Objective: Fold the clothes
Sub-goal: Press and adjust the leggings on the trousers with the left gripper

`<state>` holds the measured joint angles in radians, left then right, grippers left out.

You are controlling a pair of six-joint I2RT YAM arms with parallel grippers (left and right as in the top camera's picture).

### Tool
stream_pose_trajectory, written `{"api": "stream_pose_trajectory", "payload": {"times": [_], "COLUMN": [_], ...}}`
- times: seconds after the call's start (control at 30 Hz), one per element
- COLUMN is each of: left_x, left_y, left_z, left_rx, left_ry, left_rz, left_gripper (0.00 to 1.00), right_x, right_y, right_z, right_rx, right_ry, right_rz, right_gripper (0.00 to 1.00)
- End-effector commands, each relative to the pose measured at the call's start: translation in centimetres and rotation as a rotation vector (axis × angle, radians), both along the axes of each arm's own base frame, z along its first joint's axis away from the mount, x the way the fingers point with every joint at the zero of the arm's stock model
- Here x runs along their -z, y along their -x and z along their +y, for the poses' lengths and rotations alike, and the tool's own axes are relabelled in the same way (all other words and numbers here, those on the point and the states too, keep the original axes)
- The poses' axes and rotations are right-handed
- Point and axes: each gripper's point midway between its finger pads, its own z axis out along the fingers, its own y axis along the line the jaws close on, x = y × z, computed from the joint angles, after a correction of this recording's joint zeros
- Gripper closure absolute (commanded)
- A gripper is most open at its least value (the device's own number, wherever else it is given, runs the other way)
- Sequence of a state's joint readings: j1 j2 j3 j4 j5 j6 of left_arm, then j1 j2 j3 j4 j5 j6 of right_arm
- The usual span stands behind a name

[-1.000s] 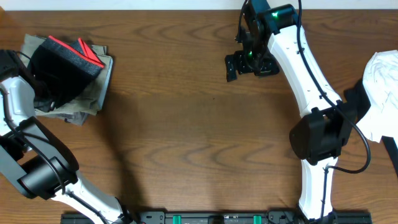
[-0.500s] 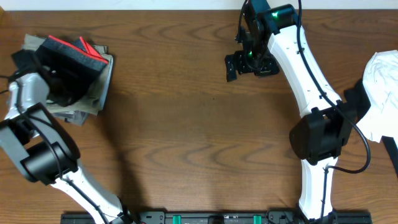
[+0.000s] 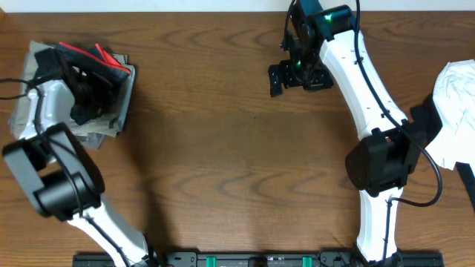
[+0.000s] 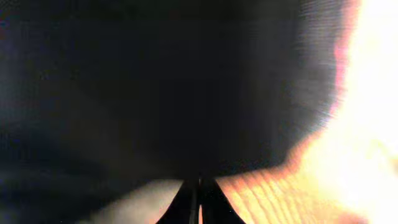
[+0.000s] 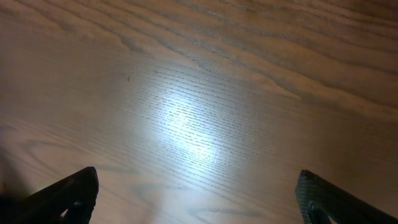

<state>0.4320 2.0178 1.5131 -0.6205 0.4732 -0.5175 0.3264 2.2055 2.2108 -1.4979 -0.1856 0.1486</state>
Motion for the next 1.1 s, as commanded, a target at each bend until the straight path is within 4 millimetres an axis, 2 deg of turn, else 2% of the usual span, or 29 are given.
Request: {"api": "stream_pose_trajectory", "payload": {"times": [0.0, 0.07, 0.1, 0.13, 0.17, 0.2, 0.27, 0.3, 0.4, 0.5, 0.63, 0.73, 0.83, 1.07], "left_x": [-6.9, -9.3, -10.4, -11.3, -11.9, -12.1, -11.9, -11.6, -9.8, -7.2, -3.2, -0.9, -0.1, -1.4], "left_y": [-0.3, -0.1, 0.0, 0.2, 0.4, 0.8, 1.4, 1.7, 2.7, 3.6, 4.3, 4.4, 4.2, 2.7], "left_z": [-0.1, -0.1, 0.0, 0.1, 0.6, 1.6, 3.4, 4.3, 6.9, 9.2, 11.1, 12.6, 14.0, 15.9], "left_rx": [0.037, 0.044, 0.053, 0.061, 0.046, 0.021, -0.025, -0.045, -0.102, -0.154, -0.195, -0.231, -0.252, -0.251], "left_ry": [-0.073, -0.102, -0.125, -0.145, -0.167, -0.195, -0.226, -0.228, -0.213, -0.178, -0.093, -0.072, -0.082, -0.157], "left_rz": [-0.159, -0.209, -0.234, -0.254, -0.26, -0.255, -0.235, -0.223, -0.177, -0.123, -0.072, -0.056, -0.072, -0.169], "left_gripper": [0.94, 0.9, 0.84, 0.74, 0.57, 0.35, 0.22, 0.2, 0.18, 0.17, 0.17, 0.17, 0.17, 0.17], "right_x": [-1.4, -1.4, -1.4, -1.4, -1.4, -1.4, -1.4, -1.4, -1.4, -1.4, -1.4, -1.4, -1.4, -1.4], "right_y": [-0.4, -0.3, -0.3, -0.3, -0.3, -0.3, -0.3, -0.3, -0.3, -0.3, -0.3, -0.3, -0.1, -0.1], "right_z": [-0.1, -0.1, -0.1, -0.1, -0.1, -0.1, -0.1, -0.1, -0.1, -0.1, -0.1, -0.1, -0.2, -0.2], "right_rx": [-0.003, -0.003, -0.003, -0.003, -0.003, -0.003, -0.003, -0.003, -0.003, -0.003, -0.004, -0.004, -0.003, -0.004], "right_ry": [-0.012, -0.012, -0.012, -0.012, -0.012, -0.012, -0.012, -0.011, -0.012, -0.012, -0.012, -0.012, -0.009, -0.009], "right_rz": [-0.043, -0.043, -0.043, -0.043, -0.042, -0.042, -0.041, -0.041, -0.041, -0.042, -0.042, -0.041, -0.034, -0.034], "right_gripper": [0.01, 0.01, 0.01, 0.01, 0.01, 0.01, 0.01, 0.01, 0.01, 0.01, 0.01, 0.01, 0.01, 0.01]}}
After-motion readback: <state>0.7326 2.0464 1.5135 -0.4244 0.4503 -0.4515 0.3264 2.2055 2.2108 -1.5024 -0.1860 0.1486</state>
